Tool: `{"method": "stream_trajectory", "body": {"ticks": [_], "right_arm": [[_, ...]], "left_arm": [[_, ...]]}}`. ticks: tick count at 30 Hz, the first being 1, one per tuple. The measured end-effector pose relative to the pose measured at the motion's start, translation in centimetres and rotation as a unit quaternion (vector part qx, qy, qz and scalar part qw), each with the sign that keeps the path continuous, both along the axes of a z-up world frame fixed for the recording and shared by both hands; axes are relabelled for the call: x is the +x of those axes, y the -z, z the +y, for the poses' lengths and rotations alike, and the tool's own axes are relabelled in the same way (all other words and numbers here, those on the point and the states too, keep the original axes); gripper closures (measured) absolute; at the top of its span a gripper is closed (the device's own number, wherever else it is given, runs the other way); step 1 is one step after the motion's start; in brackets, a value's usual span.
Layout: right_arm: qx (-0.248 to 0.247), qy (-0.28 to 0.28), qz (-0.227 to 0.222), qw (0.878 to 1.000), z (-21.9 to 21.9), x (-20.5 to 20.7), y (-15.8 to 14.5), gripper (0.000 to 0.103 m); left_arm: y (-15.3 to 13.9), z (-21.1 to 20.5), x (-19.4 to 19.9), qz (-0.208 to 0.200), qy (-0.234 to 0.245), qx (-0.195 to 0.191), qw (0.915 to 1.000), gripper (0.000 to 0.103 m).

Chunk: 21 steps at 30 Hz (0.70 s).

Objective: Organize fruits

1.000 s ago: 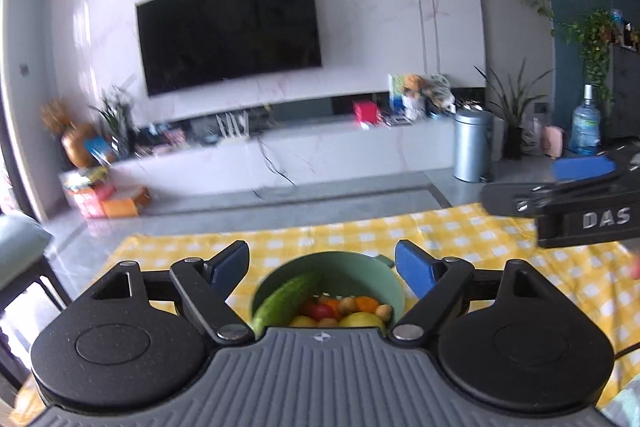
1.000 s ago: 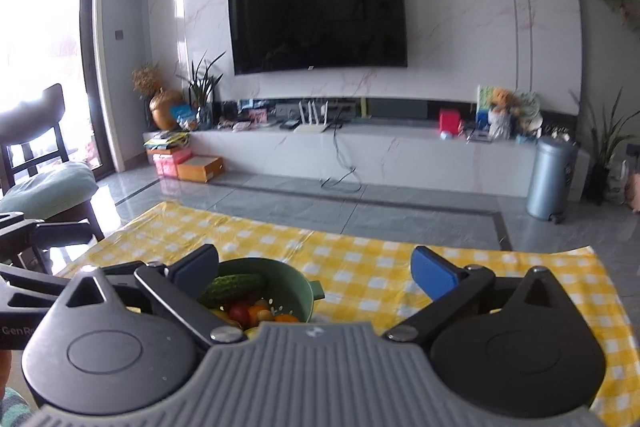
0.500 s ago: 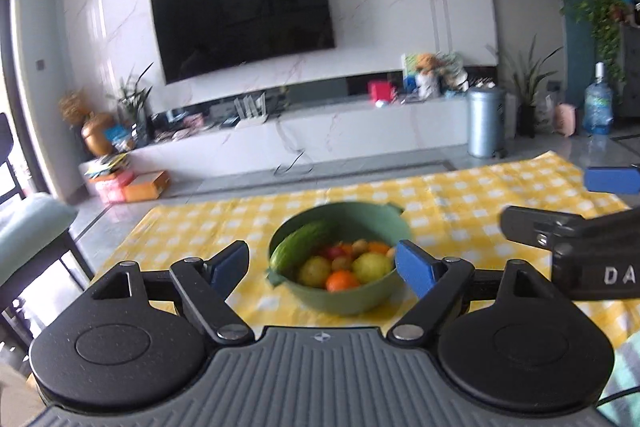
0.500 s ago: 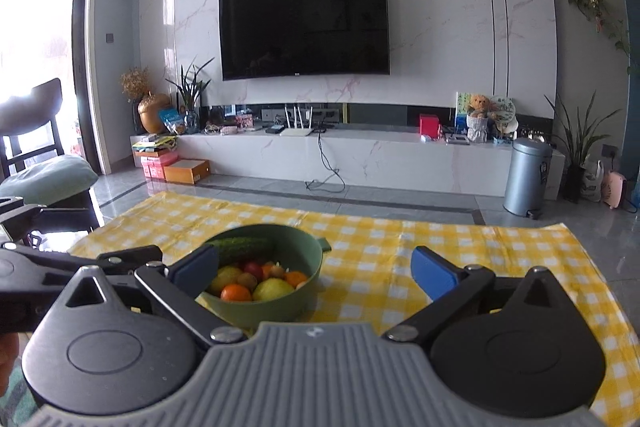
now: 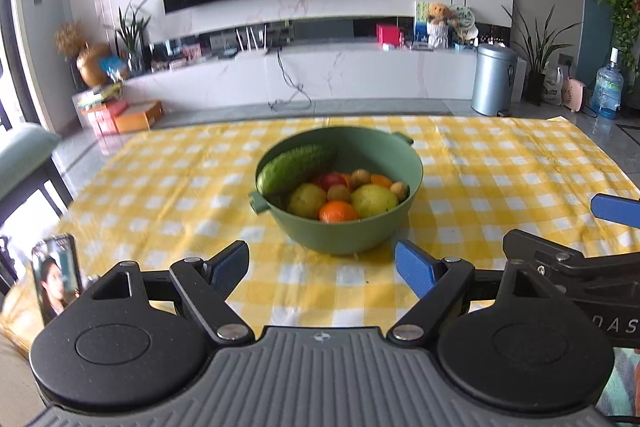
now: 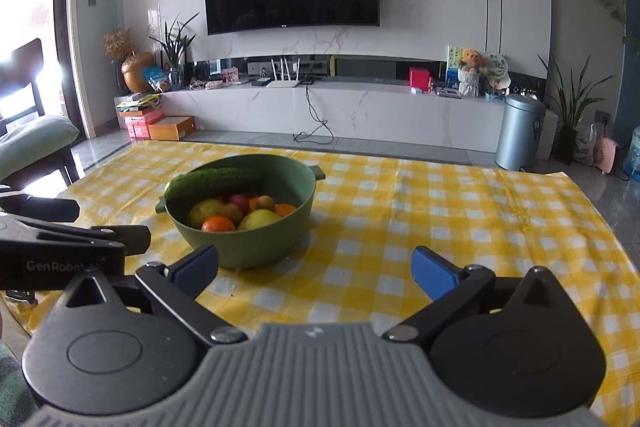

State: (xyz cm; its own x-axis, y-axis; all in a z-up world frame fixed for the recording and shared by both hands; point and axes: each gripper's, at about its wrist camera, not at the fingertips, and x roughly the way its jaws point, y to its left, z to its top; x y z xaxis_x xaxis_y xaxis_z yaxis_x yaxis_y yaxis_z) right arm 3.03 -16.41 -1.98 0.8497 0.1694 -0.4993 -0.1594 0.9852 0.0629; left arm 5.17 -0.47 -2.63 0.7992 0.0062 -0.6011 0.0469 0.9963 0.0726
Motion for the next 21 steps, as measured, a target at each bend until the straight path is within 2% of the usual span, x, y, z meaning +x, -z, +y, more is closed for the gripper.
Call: {"method": "stream_trajectory", "body": {"ticks": [5,21], "right_arm": [[0.018,0.002,0.011,1.000,-0.4,1.1,1.1,0.004],[0.018,0.009,0.014,1.000,-0.5,2.0,2.1,0.004]], "left_arm": [[0.9,0.0,0.8,0.015,0.001,-0.004,0.9999,0.006],[1.6,-0.5,2.1,0.032,0.004,-0.008,0.9995,0.006]]}}
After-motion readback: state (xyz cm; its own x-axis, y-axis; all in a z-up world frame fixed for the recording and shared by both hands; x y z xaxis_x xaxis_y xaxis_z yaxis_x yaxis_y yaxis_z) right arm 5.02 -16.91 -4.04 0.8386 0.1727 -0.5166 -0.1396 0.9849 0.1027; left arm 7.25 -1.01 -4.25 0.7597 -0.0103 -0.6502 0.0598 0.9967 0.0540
